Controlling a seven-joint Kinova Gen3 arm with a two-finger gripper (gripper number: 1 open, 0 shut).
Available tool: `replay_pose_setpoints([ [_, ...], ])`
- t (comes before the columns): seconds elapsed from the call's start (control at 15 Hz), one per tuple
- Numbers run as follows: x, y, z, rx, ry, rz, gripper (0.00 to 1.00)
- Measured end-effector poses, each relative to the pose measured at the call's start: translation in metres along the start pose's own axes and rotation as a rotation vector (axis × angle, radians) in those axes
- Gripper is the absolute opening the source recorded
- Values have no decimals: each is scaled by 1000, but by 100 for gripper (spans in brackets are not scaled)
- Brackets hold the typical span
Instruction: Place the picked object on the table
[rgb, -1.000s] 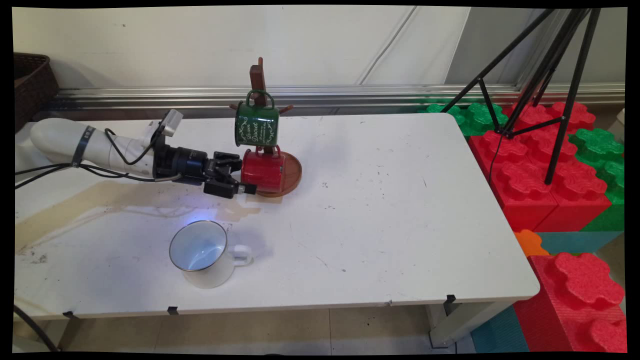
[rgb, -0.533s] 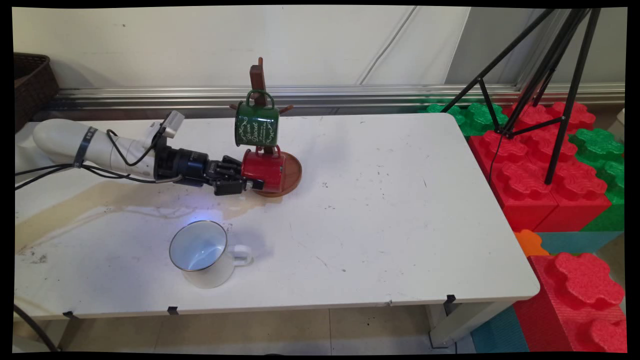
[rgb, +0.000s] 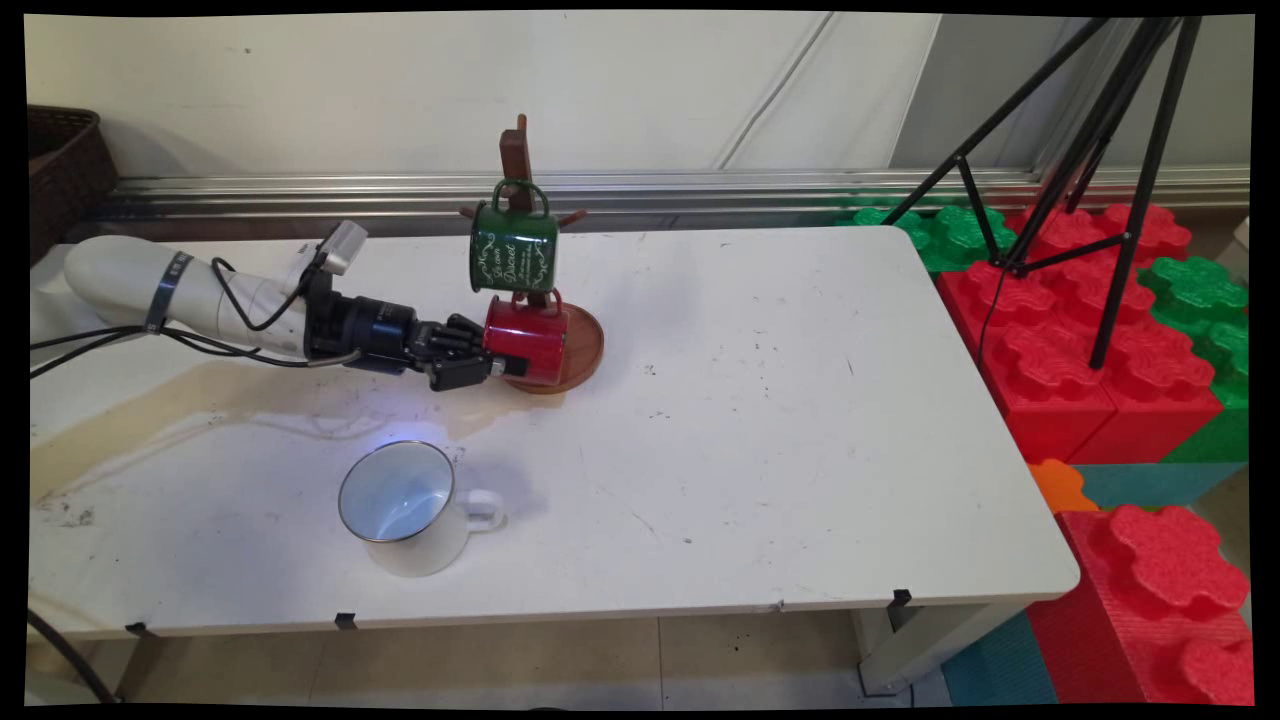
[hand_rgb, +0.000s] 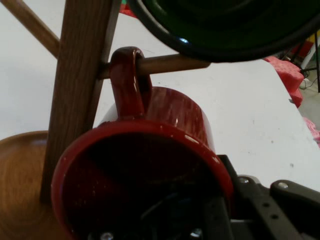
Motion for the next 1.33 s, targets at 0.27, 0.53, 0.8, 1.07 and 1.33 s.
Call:
replay_pose_setpoints([
  [0.27,3,2,-1,-12,7,-1,0],
  [0.53,5,7,-3,-40,8,7,0],
  [0.8,6,17,-5,-81,0,20,0],
  [1.07,4,27,-10,-114,-18,34,0],
  [1.33,3,31,-17,-124,-35,53,0],
])
